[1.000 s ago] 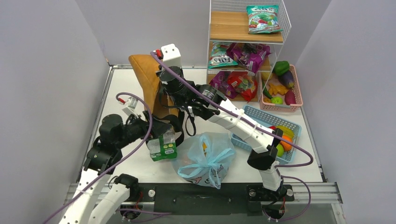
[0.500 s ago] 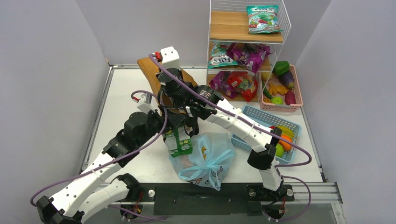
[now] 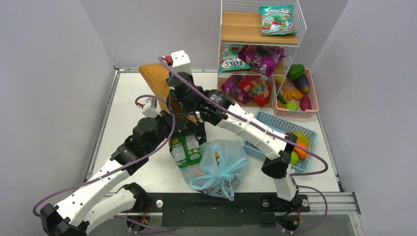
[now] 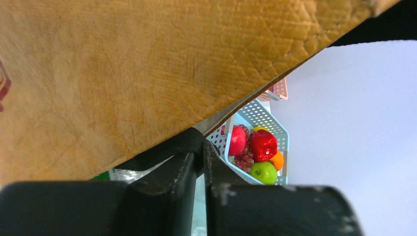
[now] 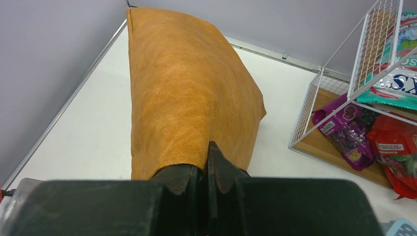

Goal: Place the food into the grocery bag and tie it
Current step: Adjust the grocery bag at the center of the board.

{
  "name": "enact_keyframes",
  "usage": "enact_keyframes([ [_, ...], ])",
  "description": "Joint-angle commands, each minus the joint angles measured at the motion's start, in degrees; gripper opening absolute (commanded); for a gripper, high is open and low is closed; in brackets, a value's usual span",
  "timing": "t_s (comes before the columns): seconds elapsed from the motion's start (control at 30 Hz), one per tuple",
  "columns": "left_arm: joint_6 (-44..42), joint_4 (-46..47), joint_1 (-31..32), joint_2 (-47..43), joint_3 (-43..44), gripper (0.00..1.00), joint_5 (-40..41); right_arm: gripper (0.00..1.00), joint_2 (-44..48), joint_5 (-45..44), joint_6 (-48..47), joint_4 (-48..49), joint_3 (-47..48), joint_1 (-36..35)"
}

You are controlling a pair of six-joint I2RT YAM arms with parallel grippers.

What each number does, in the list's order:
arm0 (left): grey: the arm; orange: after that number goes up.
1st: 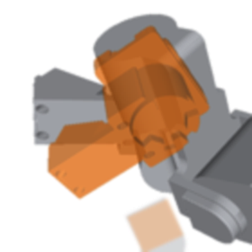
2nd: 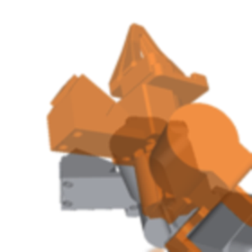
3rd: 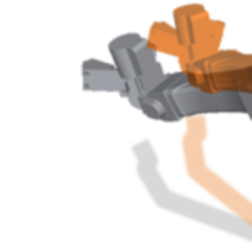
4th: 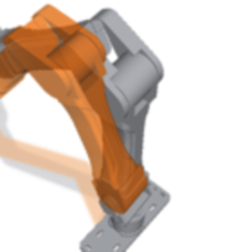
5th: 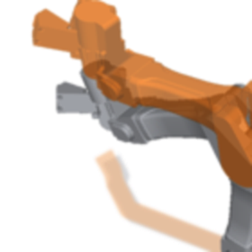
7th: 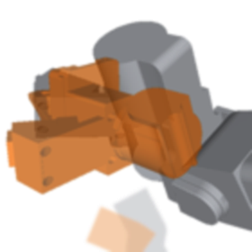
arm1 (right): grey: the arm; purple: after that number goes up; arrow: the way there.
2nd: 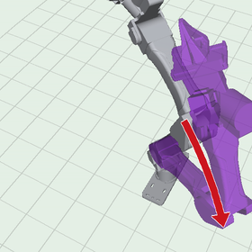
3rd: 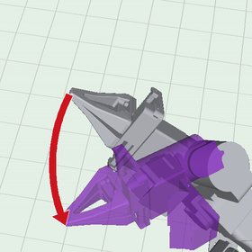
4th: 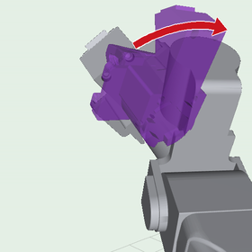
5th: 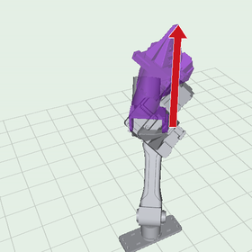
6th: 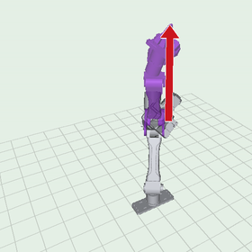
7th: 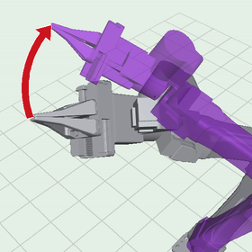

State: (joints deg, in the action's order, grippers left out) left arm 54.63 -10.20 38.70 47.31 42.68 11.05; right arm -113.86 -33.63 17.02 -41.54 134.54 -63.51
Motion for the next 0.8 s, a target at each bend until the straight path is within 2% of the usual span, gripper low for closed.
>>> enact_keyframes([
  [0.0,0.1,0.2,0.4,-2.1,1.4,0.03,1.1,0.0,5.9,-0.4,1.0,6.0,-0.6,1.1],
  [0.03,0.0,-0.3,0.4,-3.1,1.6,0.0,1.0,0.0,6.0,-0.2,1.1,6.0,-0.9,1.3],
  [0.17,-2.4,-4.7,0.2,-6.3,3.7,0.0,-2.6,0.0,6.5,0.8,1.4,6.0,-2.1,3.1],
  [0.23,-5.3,-10.3,-0.4,-6.3,6.6,0.0,-7.0,0.0,6.7,1.6,1.0,6.2,-2.2,4.1],
  [0.33,-9.8,-24.1,-1.6,-3.9,13.5,0.0,-9.6,0.0,6.9,3.3,-0.2,7.4,-2.2,5.6],
  [0.37,-10.7,-26.0,-1.6,-3.0,14.7,0.0,-10.7,0.0,6.9,3.7,-0.9,8.1,-2.0,6.4],
  [0.47,-14.6,-36.7,-1.7,-2.1,21.6,0.0,-10.2,0.0,6.6,4.6,-2.0,9.0,-0.5,8.1],
  [0.57,-16.2,-46.7,-2.3,-1.6,27.1,0.0,-5.6,0.0,6.6,5.6,-2.3,9.9,0.4,10.3],
  [0.77,-19.8,-55.9,-4.1,1.5,36.5,0.0,-6.0,0.0,6.2,3.4,-2.5,12.1,2.4,11.4],
])
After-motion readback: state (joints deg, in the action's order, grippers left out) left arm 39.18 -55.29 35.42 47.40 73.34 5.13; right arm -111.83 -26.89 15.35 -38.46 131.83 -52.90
